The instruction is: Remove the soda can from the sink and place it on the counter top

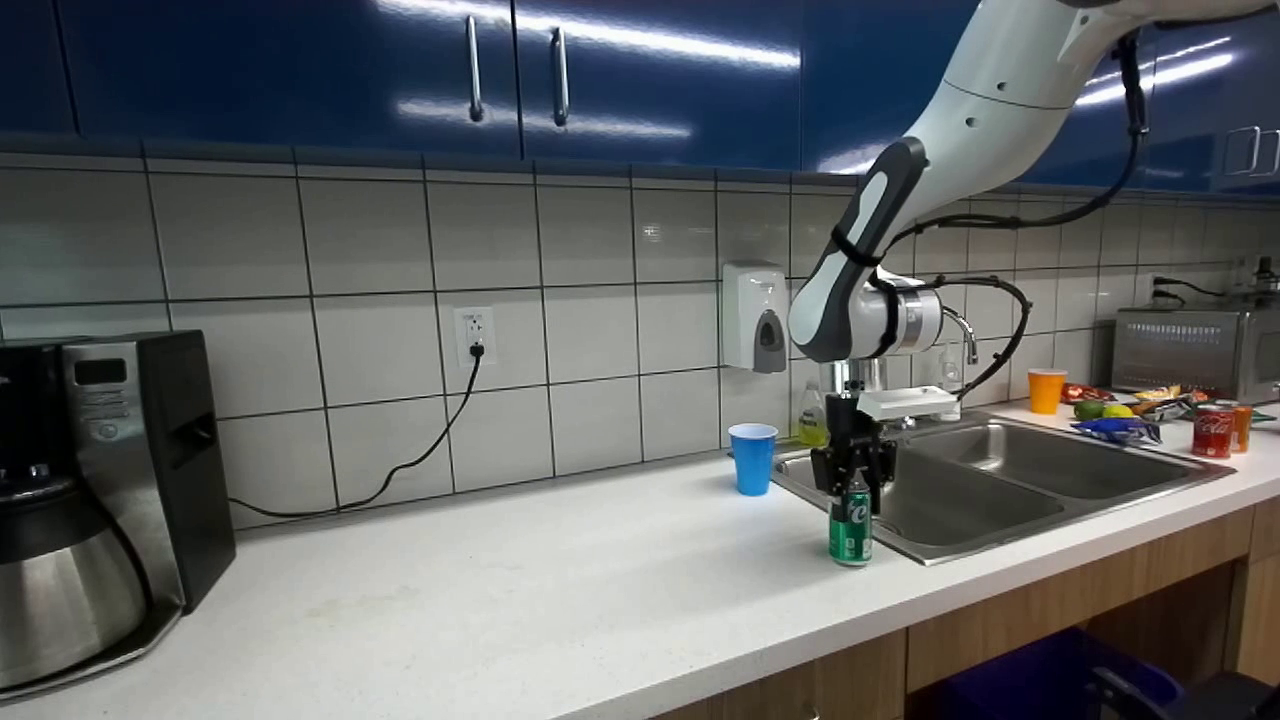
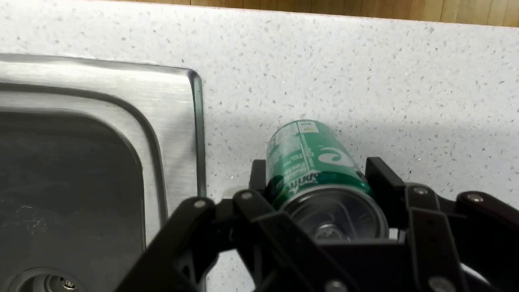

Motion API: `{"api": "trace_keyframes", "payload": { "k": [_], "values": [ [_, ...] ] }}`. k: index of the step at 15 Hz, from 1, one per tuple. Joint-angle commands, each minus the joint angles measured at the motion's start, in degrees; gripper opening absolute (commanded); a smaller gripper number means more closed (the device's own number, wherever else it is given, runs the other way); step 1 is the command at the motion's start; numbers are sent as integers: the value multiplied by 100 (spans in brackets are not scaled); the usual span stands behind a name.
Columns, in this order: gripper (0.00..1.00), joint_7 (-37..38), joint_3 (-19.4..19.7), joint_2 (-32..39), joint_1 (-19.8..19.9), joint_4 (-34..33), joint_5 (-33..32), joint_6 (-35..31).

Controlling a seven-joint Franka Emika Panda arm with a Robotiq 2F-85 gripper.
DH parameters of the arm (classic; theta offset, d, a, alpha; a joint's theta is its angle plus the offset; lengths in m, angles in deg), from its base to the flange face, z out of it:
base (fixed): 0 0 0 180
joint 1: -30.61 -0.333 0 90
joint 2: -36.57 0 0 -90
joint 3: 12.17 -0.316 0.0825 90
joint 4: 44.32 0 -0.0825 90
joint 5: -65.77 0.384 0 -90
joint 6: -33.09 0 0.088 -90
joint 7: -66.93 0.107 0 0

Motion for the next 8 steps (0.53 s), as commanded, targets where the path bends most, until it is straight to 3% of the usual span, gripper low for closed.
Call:
{"api": "trace_keyframes", "payload": {
  "k": [1, 4, 8],
  "values": [
    [88, 34, -24, -46, 39, 63, -137, -104],
    [99, 55, -9, -93, 40, 71, -167, -68],
    [100, 53, 4, -188, 48, 82, -181, 6]
  ]
}}
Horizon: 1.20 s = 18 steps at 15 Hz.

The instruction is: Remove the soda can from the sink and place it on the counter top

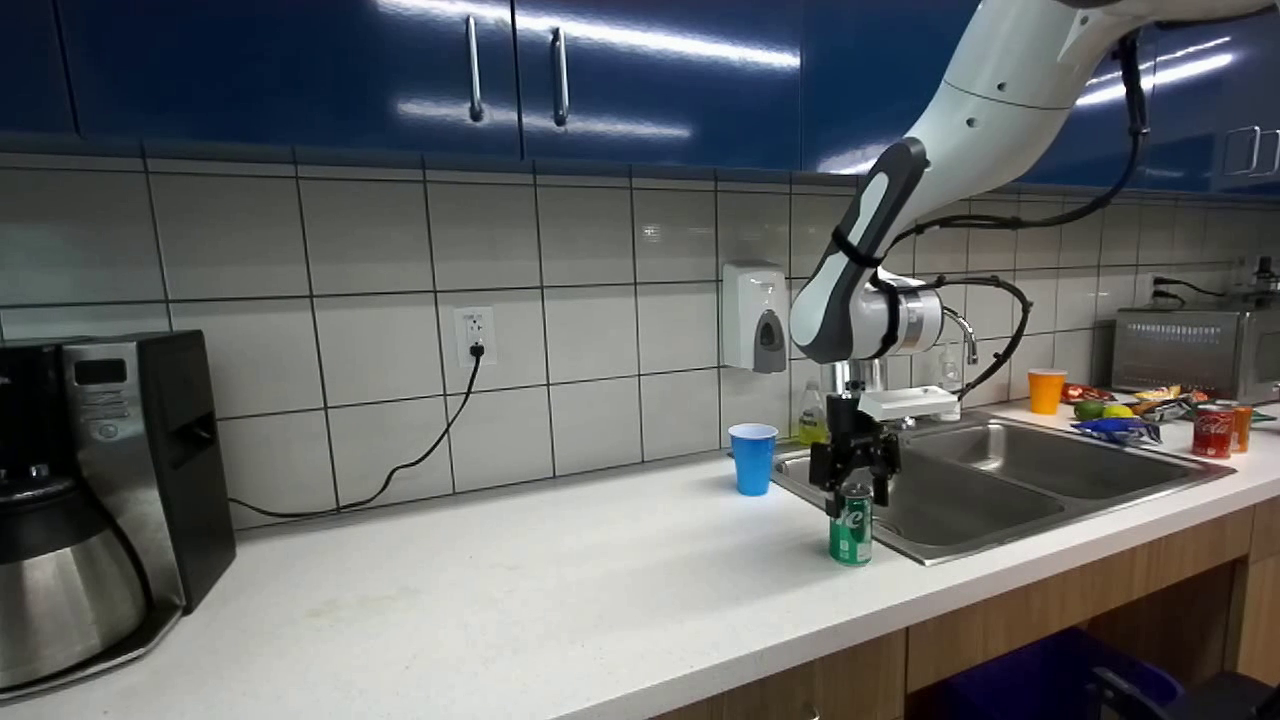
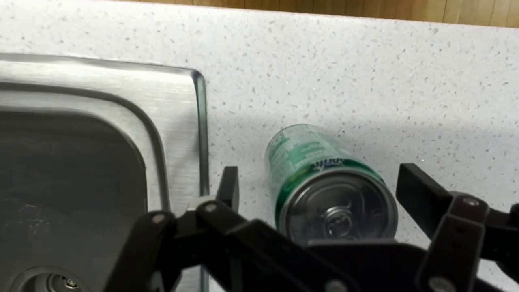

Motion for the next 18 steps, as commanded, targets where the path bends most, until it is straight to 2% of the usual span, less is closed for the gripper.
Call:
{"api": "trace_keyframes", "payload": {
  "k": [1, 18],
  "values": [
    [100, 46, -9, -245, 47, 93, -146, 51],
    [100, -35, 108, -1230, 39, 463, -157, 376]
  ]
}}
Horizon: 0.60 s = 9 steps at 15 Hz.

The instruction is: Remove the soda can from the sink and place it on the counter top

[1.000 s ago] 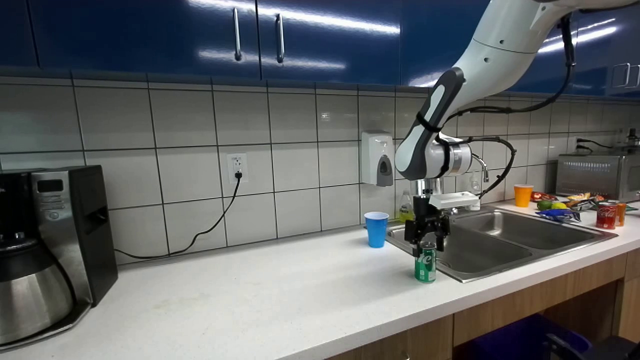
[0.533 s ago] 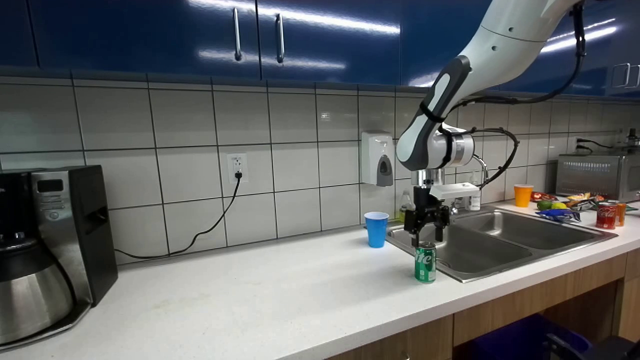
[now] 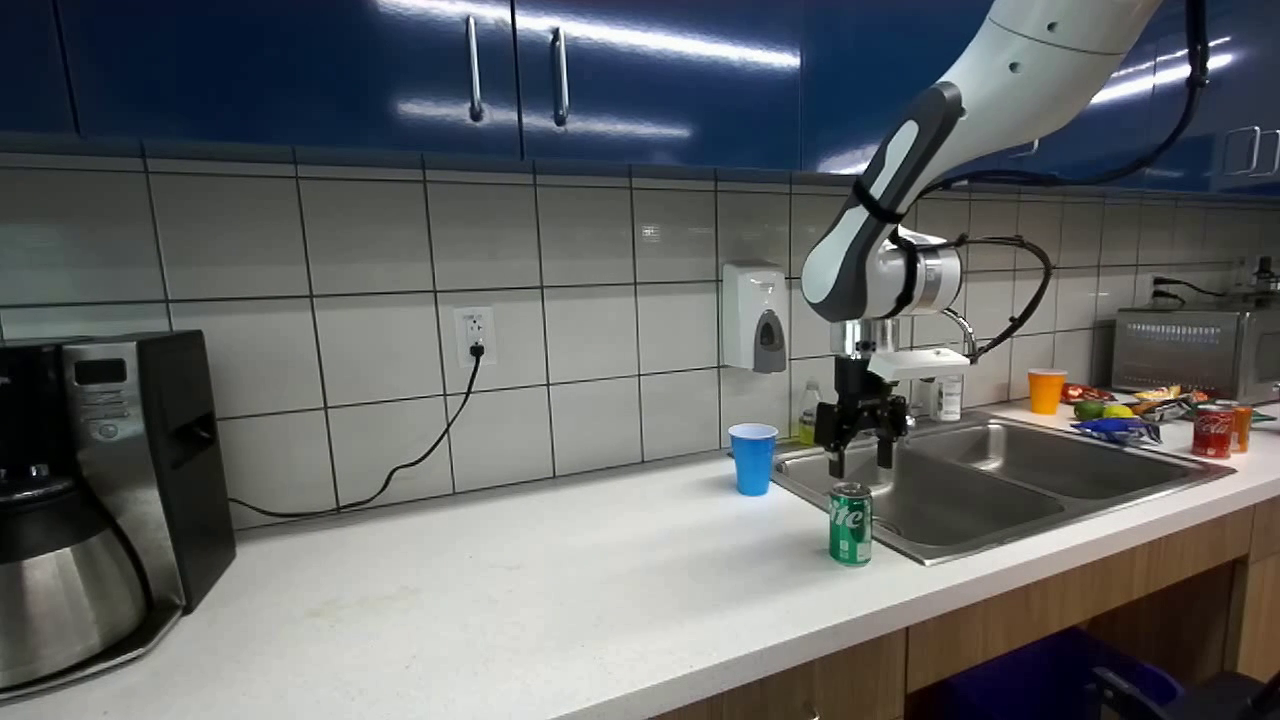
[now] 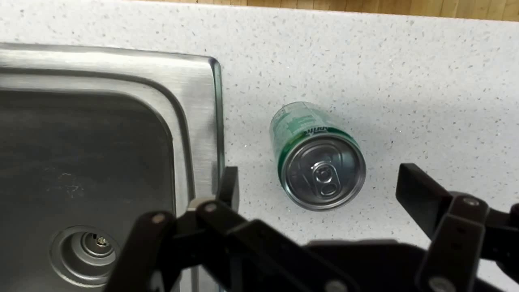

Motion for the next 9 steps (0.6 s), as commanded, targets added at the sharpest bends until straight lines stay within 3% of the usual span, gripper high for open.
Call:
{"api": "trace_keyframes", "payload": {
  "k": [1, 9],
  "values": [
    [100, -45, 26, -453, 38, 255, -128, 231],
    [100, -47, 188, -1092, 62, 673, -253, 551]
  ]
}}
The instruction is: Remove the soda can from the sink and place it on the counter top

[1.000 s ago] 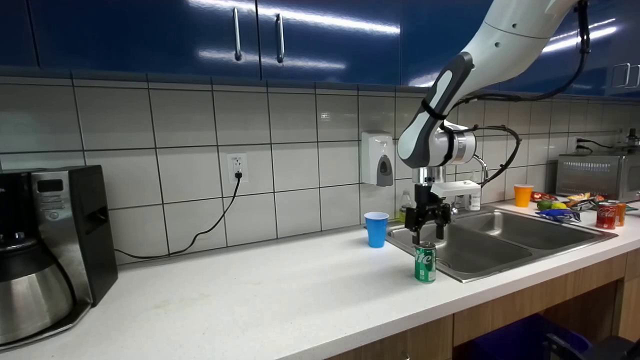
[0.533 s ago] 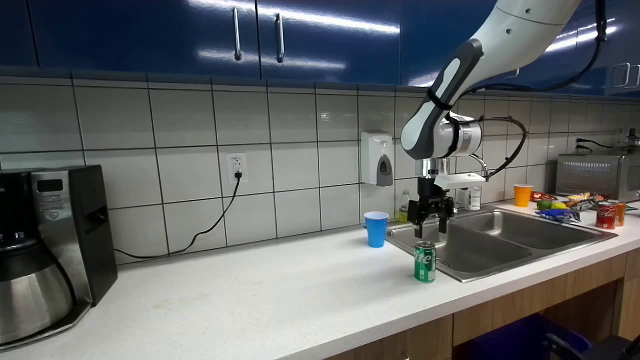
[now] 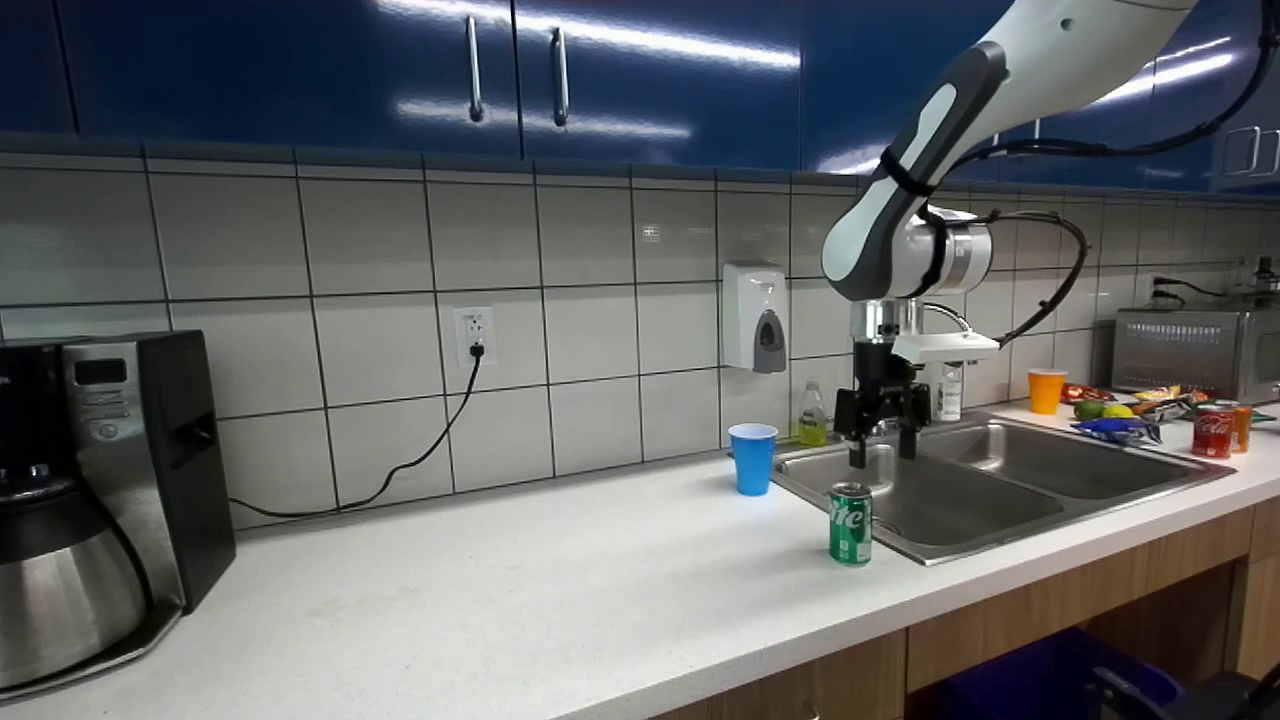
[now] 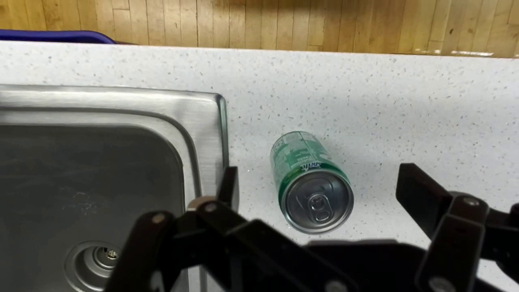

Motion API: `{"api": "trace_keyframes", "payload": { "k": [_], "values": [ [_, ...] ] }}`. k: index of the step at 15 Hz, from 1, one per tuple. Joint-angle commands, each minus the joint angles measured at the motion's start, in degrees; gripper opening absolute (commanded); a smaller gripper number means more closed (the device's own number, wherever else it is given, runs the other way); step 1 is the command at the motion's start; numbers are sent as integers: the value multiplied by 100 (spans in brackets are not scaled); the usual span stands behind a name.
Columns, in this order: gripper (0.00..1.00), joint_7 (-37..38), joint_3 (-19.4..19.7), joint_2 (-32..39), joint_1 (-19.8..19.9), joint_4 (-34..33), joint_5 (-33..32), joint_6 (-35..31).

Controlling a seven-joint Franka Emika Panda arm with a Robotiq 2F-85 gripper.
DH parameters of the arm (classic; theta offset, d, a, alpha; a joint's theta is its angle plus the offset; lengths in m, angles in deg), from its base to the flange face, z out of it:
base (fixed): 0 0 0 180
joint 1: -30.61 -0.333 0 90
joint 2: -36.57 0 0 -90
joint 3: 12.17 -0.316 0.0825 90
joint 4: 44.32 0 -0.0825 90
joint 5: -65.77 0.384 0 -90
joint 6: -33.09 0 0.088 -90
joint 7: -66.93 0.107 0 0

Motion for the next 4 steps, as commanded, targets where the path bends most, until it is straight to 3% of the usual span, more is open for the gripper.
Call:
{"api": "trace_keyframes", "payload": {
  "k": [1, 4],
  "values": [
    [100, 5, 29, -72, -3, 36, -34, 53],
    [100, 5, 79, -206, 0, 111, -84, 116]
  ]
}}
